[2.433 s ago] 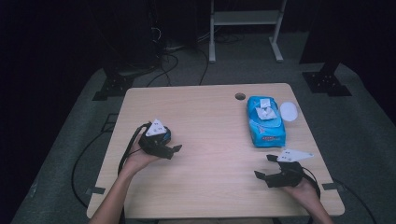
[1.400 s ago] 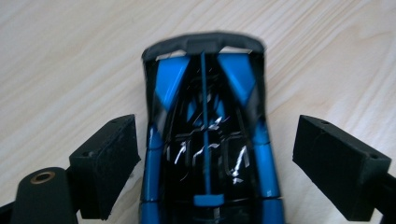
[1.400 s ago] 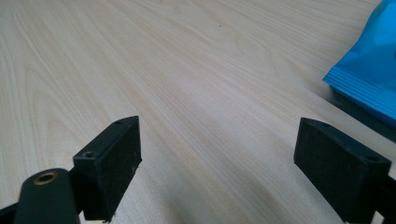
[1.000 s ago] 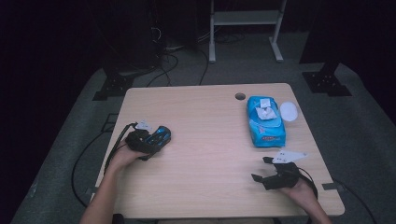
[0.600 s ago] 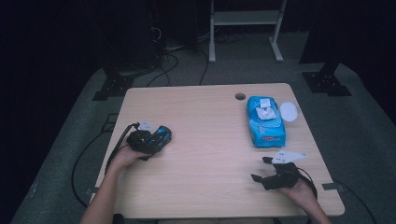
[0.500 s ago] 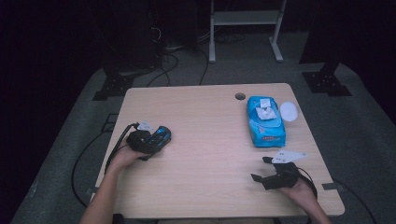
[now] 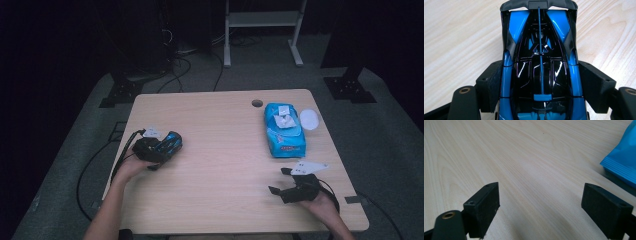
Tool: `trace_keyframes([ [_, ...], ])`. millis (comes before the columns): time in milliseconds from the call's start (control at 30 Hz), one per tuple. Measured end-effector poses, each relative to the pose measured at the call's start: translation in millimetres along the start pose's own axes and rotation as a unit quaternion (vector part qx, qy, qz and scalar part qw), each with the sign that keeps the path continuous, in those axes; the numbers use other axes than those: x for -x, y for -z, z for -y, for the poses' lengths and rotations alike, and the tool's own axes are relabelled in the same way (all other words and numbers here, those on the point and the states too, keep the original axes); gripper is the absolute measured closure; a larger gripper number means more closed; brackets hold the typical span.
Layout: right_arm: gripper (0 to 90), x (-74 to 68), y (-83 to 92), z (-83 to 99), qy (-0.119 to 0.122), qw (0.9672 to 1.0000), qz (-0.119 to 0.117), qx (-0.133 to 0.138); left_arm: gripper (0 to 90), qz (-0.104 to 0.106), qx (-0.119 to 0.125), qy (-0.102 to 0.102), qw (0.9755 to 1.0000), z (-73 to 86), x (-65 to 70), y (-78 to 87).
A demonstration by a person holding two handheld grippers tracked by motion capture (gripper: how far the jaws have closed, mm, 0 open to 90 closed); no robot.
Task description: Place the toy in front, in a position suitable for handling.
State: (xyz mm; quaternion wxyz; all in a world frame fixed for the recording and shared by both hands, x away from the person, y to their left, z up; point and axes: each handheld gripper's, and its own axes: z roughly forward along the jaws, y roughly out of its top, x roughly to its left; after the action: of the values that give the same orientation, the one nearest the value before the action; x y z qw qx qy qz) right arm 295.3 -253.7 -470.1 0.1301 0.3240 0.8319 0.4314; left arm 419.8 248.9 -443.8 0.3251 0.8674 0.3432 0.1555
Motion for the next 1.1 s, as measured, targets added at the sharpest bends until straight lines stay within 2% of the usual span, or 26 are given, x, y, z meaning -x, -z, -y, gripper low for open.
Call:
trace_keyframes([
  [100,14.3,0.2,1.3,-0.8,0.000,1.0000,0.002,0.002,25.8,0.006,0.013,-0.019,0.9997,-10.3,8.3,6.6],
  [233,14.3,2.0,3.7,-2.0,0.000,0.9999,0.006,0.009,25.8,0.024,0.028,-0.048,0.9982,-30.8,30.3,7.5],
  [400,14.3,2.5,6.1,-1.5,-0.003,0.9999,0.008,0.014,25.8,0.059,0.042,-0.089,0.9934,-55.1,67.2,-6.3],
  [500,14.3,3.5,7.2,-0.8,-0.003,0.9998,0.008,0.015,25.8,0.085,0.049,-0.101,0.9901,-63.7,87.3,-17.7],
  [533,14.3,3.8,7.8,-0.8,-0.005,0.9998,0.008,0.015,25.8,0.087,0.047,-0.108,0.9892,-65.7,93.7,-21.5],
  [733,14.3,5.5,10.0,-0.2,-0.007,0.9997,0.012,0.018,25.8,0.121,0.044,-0.118,0.9846,-72.5,124.9,-41.3],
  [833,14.3,6.0,10.8,-0.6,-0.008,0.9997,0.014,0.021,25.8,0.123,0.034,-0.139,0.9820,-78.6,142.4,-49.5],
  [933,14.3,7.0,12.5,-1.1,-0.008,0.9995,0.017,0.024,28.5,0.141,0.042,-0.150,0.9778,-87.0,156.5,-54.6],
  [967,14.3,7.4,13.3,-1.0,-0.008,0.9995,0.018,0.025,41.0,0.146,0.067,-0.155,0.9749,-88.1,159.0,-53.6],
  [1000,14.3,7.7,14.2,-1.1,-0.009,0.9994,0.020,0.028,59.7,0.165,0.085,-0.136,0.9732,-91.0,158.6,-53.4],
  [1033,14.3,8.2,14.9,-1.1,-0.009,0.9993,0.021,0.030,55.7,0.172,0.088,-0.123,0.9734,-93.4,158.0,-55.2],
  [1067,14.3,8.6,15.5,-1.0,-0.009,0.9992,0.022,0.031,52.2,0.159,0.074,-0.131,0.9758,-94.6,159.4,-57.6],
  [1100,14.3,9.0,15.5,-0.7,-0.010,0.9992,0.022,0.031,49.4,0.155,0.070,-0.139,0.9756,-94.8,161.0,-58.1],
])
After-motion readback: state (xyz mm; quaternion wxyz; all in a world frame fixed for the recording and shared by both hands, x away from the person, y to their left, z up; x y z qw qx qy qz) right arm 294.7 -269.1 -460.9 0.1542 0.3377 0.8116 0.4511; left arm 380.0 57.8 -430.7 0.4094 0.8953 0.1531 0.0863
